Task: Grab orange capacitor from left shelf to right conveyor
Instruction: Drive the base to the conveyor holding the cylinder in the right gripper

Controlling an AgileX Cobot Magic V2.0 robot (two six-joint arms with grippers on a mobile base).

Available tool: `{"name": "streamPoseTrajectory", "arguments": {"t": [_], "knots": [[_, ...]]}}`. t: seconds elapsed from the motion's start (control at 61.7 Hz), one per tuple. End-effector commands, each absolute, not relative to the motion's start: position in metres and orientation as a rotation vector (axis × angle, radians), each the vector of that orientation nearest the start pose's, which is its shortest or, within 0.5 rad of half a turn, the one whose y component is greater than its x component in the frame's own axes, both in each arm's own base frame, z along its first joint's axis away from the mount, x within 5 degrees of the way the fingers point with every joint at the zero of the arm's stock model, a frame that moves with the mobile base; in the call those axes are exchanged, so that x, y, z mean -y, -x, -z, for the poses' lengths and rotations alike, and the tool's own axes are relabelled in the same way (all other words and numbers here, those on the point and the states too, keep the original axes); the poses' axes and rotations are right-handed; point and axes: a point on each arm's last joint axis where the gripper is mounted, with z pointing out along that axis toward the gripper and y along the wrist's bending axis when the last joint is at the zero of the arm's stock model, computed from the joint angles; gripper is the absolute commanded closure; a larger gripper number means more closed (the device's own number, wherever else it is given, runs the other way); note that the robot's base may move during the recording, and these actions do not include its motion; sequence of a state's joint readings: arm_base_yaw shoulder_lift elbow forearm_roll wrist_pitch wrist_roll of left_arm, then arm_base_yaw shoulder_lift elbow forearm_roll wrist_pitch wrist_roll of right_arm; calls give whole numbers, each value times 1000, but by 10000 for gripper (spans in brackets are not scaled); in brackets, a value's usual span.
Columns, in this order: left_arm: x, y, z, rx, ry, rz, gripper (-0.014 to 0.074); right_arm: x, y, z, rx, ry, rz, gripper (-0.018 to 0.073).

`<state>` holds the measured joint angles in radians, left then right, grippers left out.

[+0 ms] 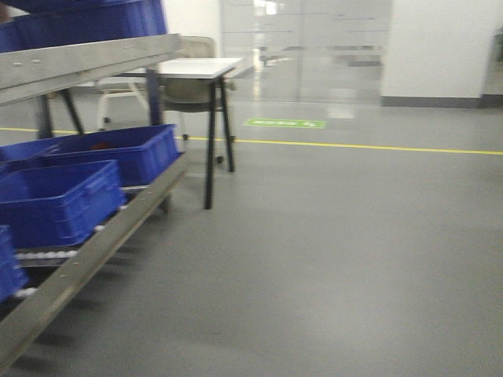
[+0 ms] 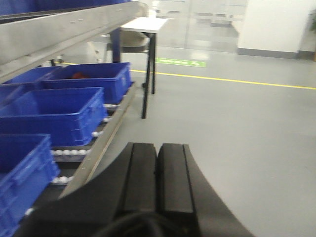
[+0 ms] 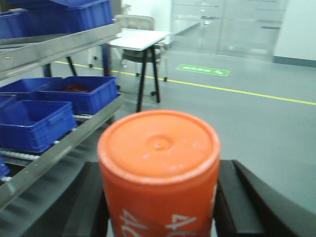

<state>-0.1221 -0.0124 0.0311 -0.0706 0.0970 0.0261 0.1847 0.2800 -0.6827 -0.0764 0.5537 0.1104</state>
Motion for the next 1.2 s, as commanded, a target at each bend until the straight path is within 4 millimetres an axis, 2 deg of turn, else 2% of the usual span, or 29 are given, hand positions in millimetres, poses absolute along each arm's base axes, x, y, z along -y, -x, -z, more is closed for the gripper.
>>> {"name": "streamPoseTrajectory", "arguments": {"t": [0.0,1.183], "knots": [[7,-55,-204,-1496,-54,138,723,-4,-41,-384,-1532,93,-139,438],[7,-55,-204,-1498,-54,138,723,-4,-41,-384,-1532,93,-139,438]]}}
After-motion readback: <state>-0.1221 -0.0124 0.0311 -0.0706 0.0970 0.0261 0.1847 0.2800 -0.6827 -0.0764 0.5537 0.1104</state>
